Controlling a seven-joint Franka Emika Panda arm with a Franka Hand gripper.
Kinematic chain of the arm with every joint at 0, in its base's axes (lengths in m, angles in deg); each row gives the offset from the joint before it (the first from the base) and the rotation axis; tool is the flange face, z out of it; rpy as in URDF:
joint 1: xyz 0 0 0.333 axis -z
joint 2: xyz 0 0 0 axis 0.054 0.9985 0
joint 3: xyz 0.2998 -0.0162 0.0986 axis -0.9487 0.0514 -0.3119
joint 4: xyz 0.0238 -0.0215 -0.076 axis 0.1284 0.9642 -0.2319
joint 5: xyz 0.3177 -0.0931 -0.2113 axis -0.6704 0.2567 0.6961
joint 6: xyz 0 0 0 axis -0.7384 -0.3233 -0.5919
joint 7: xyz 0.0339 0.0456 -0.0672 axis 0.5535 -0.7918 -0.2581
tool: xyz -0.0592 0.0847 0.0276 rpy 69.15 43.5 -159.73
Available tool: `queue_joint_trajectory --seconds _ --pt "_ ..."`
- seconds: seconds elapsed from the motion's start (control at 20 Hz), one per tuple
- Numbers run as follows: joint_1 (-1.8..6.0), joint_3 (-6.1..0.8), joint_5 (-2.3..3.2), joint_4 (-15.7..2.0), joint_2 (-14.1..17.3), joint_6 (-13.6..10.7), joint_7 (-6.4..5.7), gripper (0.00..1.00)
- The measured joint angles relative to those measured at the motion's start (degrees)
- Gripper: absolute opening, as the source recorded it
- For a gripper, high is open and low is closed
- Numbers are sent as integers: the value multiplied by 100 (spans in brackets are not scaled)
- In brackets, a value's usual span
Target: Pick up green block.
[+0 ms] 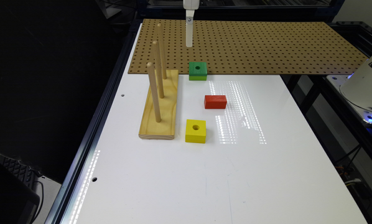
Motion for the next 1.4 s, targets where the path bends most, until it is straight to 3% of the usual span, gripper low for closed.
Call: queue_joint_trajectory --seconds 1.15,1.4 --pt "28 -10 0 410 -269 0 0 100" --pt "27 -17 0 609 -415 5 0 100"
